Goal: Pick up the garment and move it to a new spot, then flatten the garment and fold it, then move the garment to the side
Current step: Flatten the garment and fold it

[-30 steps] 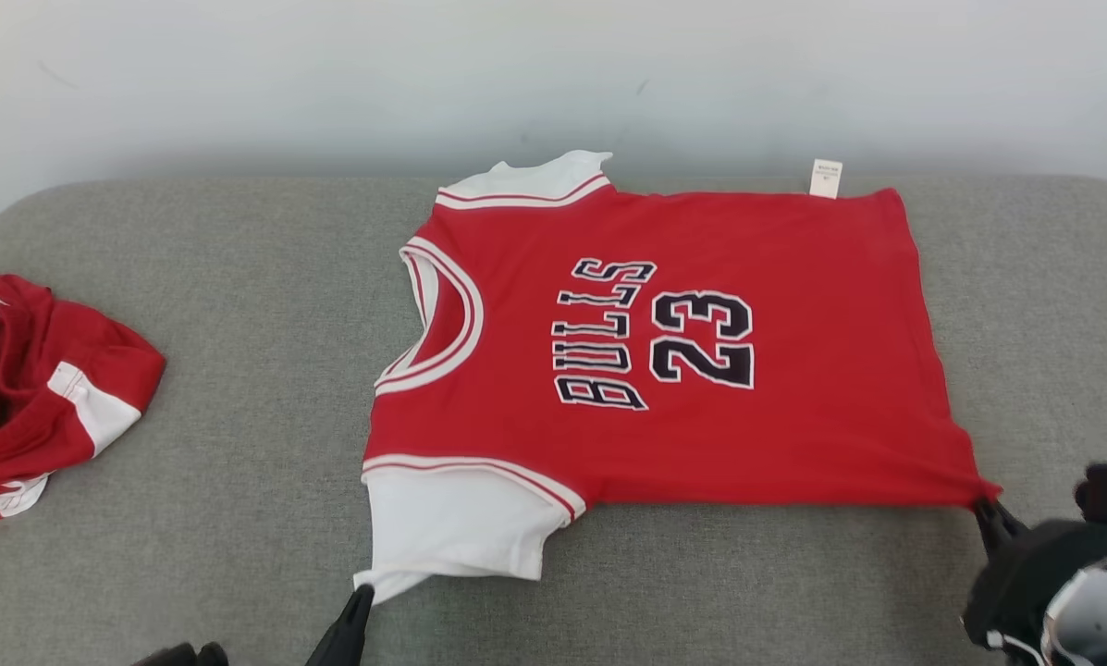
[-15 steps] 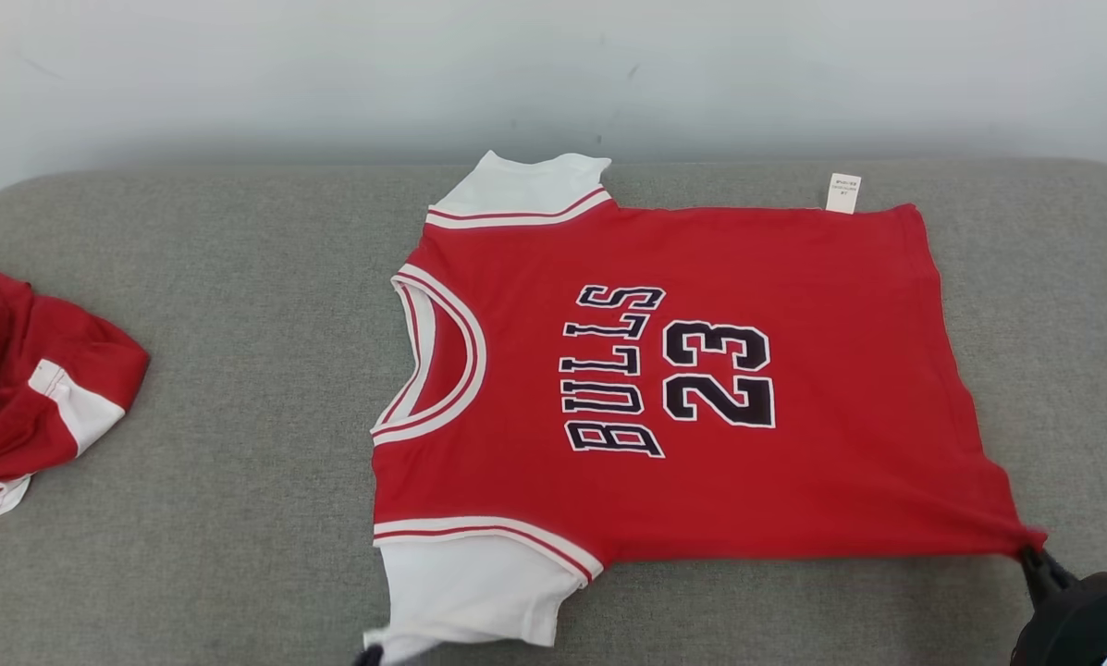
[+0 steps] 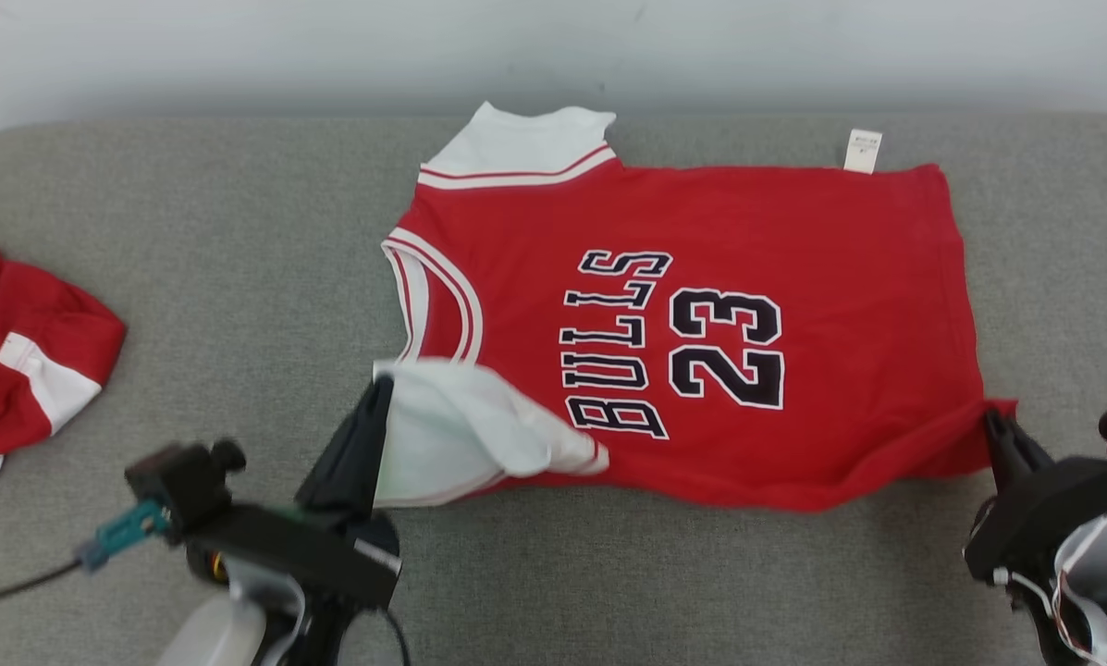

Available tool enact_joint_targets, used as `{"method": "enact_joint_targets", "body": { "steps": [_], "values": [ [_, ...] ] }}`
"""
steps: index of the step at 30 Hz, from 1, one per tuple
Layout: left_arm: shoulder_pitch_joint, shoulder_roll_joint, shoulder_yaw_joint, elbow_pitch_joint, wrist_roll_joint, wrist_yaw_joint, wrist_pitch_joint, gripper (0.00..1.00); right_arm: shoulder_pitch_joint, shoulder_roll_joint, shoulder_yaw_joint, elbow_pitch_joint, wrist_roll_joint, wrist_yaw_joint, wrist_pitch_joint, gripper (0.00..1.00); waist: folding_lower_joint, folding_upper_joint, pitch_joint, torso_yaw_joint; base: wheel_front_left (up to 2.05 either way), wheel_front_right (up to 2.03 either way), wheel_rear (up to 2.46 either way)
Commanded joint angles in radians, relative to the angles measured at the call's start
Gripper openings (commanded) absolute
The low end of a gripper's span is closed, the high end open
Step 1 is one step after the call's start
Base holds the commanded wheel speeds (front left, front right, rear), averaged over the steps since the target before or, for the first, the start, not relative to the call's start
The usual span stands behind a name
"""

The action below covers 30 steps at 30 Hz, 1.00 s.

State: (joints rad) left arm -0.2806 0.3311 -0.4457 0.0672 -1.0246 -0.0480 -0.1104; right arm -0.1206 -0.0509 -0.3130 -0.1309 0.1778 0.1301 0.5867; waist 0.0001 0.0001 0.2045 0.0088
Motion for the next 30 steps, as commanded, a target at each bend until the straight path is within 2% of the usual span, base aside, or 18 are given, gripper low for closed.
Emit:
{"method": "enact_joint_targets", "body": {
  "steps": [1,8,15,30],
  "values": [
    [-0.067,-0.028,0.004,0.036,0.021,-0.005,-0.025,0.00,-0.046,0.000,0.005,0.024,-0.015,0.001,-0.022,0.00,-0.0001,-0.0001,0.044,-0.003,0.00,0.00,0.00],
    [-0.251,-0.061,-0.007,0.172,0.112,-0.001,-0.075,0.00,-0.161,0.001,0.019,0.115,-0.046,0.001,-0.094,0.00,-0.0001,-0.0001,0.116,-0.011,0.00,0.00,0.00],
    [-0.362,-0.085,-0.015,0.257,0.158,-0.011,-0.104,0.00,-0.233,-0.005,0.013,0.183,-0.073,0.001,-0.170,0.00,-0.0001,-0.0001,0.158,-0.017,0.00,0.00,0.00],
    [-0.464,-0.106,-0.013,0.356,0.220,-0.034,-0.145,0.00,-0.301,-0.007,-0.045,0.272,-0.135,0.001,-0.300,0.00,-0.0001,-0.0001,0.194,-0.016,0.00,0.00,0.00]
  ]
}}
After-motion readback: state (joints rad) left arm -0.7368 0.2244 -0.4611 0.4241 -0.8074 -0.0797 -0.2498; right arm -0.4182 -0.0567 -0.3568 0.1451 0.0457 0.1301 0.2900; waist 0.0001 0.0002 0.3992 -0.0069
